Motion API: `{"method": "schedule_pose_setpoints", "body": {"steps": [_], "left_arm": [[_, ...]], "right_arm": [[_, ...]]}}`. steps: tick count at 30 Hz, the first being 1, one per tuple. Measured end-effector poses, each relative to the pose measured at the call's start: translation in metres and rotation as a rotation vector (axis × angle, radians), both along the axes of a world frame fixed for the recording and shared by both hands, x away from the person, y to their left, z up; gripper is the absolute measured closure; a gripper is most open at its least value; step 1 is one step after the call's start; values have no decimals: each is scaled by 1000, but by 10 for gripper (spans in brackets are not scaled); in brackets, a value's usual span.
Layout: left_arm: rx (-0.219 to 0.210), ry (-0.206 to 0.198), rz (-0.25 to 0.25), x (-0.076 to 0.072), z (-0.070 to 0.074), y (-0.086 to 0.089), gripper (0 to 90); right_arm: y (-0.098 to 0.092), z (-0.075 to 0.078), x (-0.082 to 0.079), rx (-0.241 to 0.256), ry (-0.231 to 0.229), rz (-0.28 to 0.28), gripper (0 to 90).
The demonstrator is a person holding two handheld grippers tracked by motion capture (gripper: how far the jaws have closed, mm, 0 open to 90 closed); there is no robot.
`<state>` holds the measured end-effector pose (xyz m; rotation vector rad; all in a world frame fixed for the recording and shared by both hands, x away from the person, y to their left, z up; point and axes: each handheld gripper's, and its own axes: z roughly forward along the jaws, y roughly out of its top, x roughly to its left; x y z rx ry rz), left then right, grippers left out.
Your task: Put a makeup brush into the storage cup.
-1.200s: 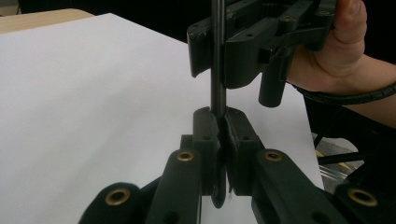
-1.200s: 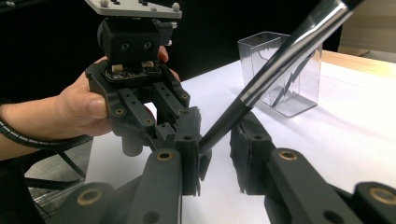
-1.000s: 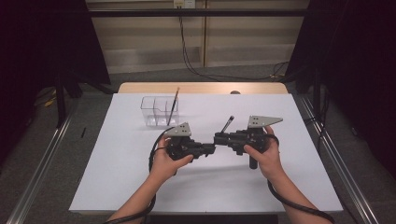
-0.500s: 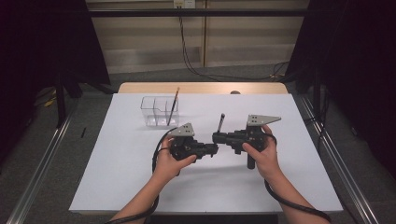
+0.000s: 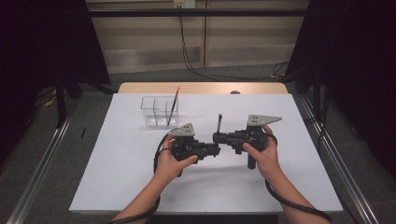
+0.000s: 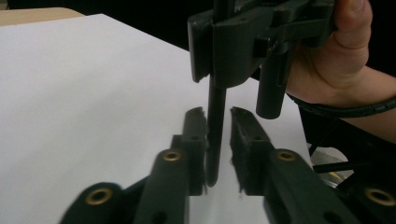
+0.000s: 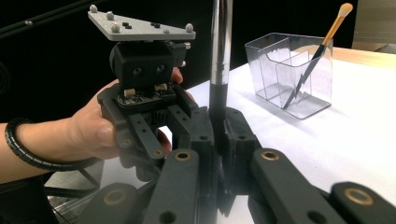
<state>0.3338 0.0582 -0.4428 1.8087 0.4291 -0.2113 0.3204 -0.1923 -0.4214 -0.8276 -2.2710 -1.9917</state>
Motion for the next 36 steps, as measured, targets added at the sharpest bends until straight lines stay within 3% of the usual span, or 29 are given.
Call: {"method": "schedule_pose_setpoints", "body": {"steps": [5,8,10,15,18,26,36], "left_arm": [[-4,0,-7,1,3,5,586],[-8,-22,10,2,3,8,484],[-24,-6,20,3,3,9,382],[-23,-7,16,3,3,11,292],[-20,0,25,3,4,12,174],[-27,-20,47,5,9,12,63],[-49,-35,48,7,18,11,49]], "right_arm": [[-4,0,0,-6,-3,-6,845],[-6,0,0,-10,-2,-6,845],[-6,0,0,-12,-3,-6,845],[-7,-1,-1,-18,-6,-7,845],[-7,-1,-1,-18,-7,-9,845],[-8,-2,-1,-21,-9,-9,845],[-6,-3,-1,-27,-8,-2,845]]}}
